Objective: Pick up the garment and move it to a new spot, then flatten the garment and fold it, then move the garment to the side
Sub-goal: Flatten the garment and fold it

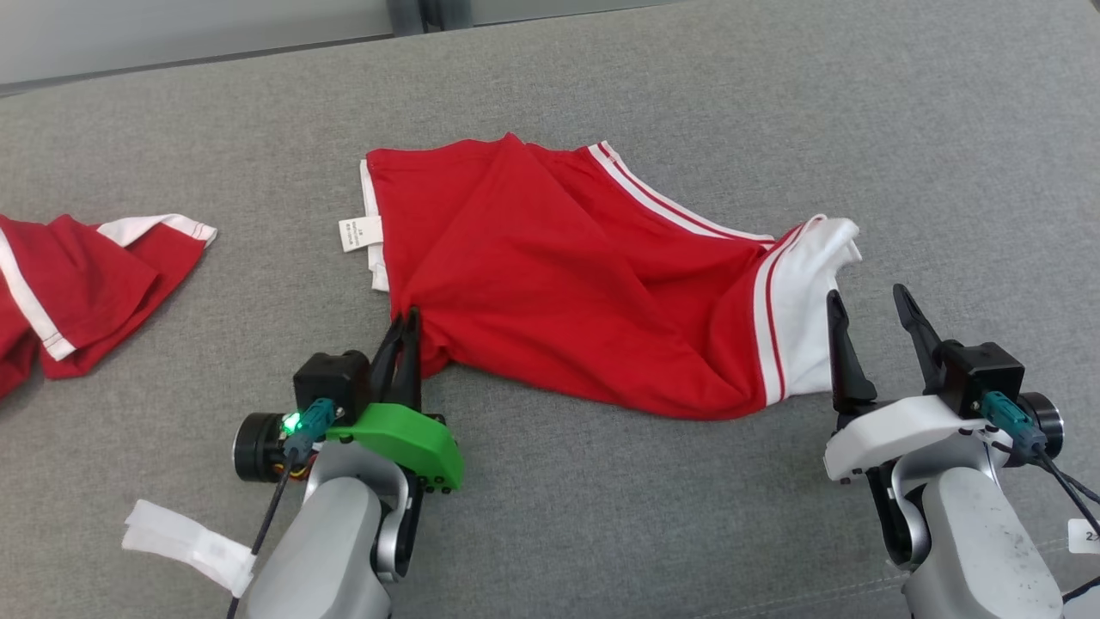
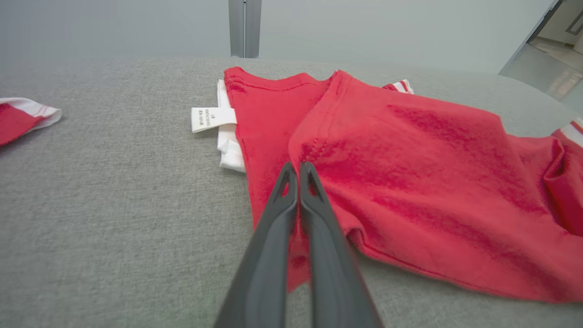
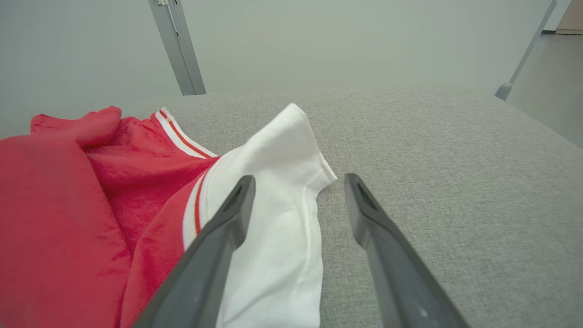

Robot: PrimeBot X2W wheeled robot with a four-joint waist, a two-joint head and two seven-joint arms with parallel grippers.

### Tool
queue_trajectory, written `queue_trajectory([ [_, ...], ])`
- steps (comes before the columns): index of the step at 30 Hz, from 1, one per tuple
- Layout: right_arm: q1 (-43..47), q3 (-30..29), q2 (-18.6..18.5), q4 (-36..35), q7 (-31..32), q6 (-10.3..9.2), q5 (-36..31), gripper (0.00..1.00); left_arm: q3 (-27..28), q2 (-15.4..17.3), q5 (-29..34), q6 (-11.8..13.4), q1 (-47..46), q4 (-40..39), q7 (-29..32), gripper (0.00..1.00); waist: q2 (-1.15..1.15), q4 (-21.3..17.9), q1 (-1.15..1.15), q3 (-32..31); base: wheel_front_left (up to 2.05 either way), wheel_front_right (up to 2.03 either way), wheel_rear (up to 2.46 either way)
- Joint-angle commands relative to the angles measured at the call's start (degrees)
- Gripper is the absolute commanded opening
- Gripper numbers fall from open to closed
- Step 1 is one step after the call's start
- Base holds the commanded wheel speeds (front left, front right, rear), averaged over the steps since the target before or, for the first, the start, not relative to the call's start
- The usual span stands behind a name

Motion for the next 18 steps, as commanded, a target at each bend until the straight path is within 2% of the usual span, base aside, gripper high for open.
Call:
queue_trajectory([
  [1,-0.04,-0.11,-0.03,0.22,-0.02,0.00,0.15,1.00,1.95,0.36,1.19,0.18,1.21,-0.35,-0.01,0.00,0.00,0.91,0.00,-0.98,0.00,0.00,0.00],
  [9,1.72,-0.02,-0.04,1.80,-0.03,0.00,-0.11,1.00,10.79,0.44,4.36,-0.33,4.92,0.04,-0.01,0.00,0.00,2.67,0.00,-3.52,0.00,0.00,0.00],
  [18,2.99,1.69,-0.04,1.91,-0.02,0.00,0.79,1.00,17.96,0.36,5.37,1.34,9.99,2.35,-0.02,0.00,0.00,3.50,0.00,-6.53,0.00,0.00,0.00],
])
